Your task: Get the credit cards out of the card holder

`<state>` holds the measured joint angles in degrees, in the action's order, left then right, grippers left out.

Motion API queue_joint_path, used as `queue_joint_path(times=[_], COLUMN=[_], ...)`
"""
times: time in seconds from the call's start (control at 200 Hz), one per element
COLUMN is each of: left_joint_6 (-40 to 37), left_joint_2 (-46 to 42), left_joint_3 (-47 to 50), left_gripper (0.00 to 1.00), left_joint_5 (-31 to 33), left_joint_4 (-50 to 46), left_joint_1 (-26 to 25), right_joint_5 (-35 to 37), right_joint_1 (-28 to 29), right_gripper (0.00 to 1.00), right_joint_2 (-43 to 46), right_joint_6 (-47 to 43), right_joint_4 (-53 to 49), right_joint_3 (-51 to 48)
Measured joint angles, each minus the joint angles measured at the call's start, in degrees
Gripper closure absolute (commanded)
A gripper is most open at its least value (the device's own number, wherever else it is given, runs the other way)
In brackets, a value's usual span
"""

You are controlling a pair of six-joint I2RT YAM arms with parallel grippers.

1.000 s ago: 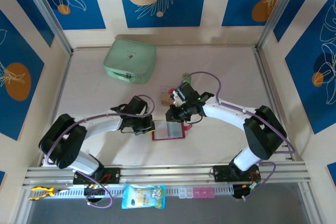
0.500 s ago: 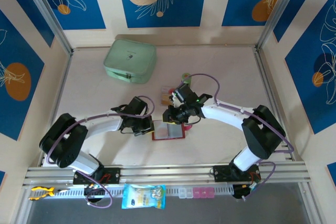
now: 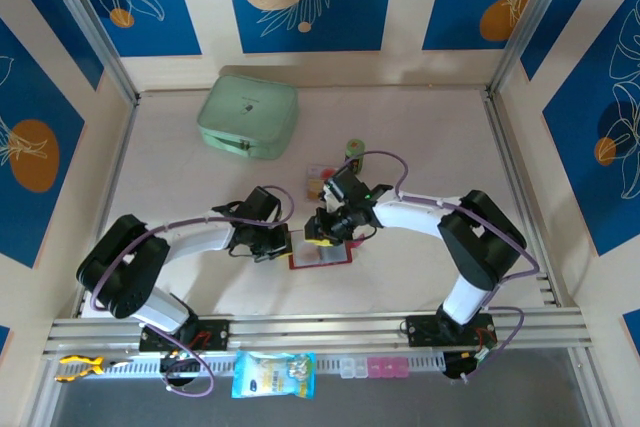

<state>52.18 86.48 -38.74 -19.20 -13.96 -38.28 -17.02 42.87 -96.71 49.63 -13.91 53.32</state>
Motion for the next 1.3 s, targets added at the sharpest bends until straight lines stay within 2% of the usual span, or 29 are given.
queue_joint_path(times=[0.545, 1.3], left_joint_6=[0.0, -0.2], left_joint_2=[0.0, 0.9], left_joint_3=[0.0, -0.3], left_gripper=[0.99, 0.99], left_joint_5=[0.2, 0.2], left_joint_4=[0.0, 0.0], left_joint_1=[0.0, 0.0], right_joint_5=[-0.8, 3.1], right_joint_1=[1.0, 1.3], right_gripper=[0.71, 0.72], right_joint_2=[-4.6, -4.1], right_joint_6=[-0.6, -5.0], right_joint_4=[0.7, -2.2], right_joint_3=[0.1, 1.0])
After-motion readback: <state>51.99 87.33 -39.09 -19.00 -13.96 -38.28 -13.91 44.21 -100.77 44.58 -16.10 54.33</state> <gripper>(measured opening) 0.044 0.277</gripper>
